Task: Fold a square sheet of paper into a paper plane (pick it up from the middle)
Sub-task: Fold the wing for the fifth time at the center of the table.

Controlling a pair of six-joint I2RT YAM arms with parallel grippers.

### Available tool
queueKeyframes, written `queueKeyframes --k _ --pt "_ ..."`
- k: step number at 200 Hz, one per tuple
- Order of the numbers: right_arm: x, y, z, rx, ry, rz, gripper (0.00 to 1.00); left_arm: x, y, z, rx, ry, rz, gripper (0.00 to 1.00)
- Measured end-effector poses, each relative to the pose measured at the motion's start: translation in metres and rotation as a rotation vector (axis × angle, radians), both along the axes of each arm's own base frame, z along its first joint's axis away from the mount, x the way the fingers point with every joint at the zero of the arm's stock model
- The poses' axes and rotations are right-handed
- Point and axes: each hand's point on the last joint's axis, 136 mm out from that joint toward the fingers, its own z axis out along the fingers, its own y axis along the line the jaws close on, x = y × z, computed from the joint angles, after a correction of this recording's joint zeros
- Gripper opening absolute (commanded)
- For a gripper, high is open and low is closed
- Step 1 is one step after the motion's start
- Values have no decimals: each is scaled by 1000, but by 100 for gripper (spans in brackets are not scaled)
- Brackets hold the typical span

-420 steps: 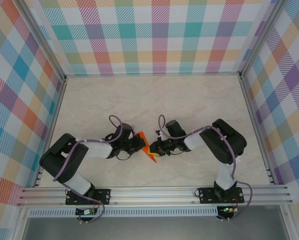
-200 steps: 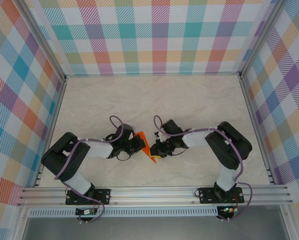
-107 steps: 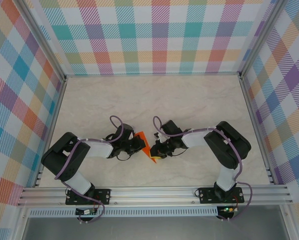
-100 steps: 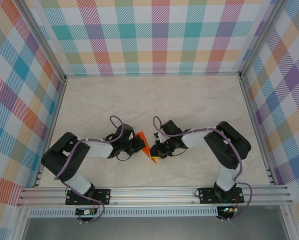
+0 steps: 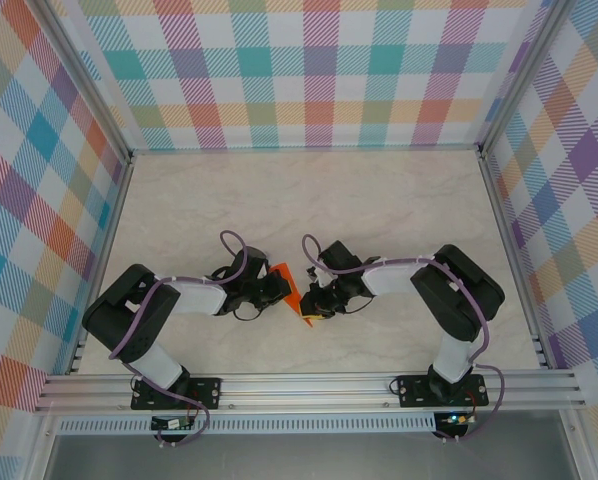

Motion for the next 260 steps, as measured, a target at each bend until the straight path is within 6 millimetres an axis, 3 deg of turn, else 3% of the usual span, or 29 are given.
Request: queueKeyframes --k 31,48,87,130,179,260 --pt "0 -2 -2 -17 -7 0 11 0 0 0 -2 2 -3 0" --pt "0 -2 -2 -16 -8 2 18 -1 0 0 -2 1 -4 0" --pt "-3 -2 1 -21 -22 12 23 -1 0 0 -1 2 -5 0" --pt "-6 -3 1 -49 -56 37 23 -1 0 0 1 8 -10 0" --pt "-7 -7 -2 -97 -80 52 10 -2 0 0 2 14 -13 0" --pt "-10 -11 0 -115 -76 54 18 -2 0 0 1 12 -20 0"
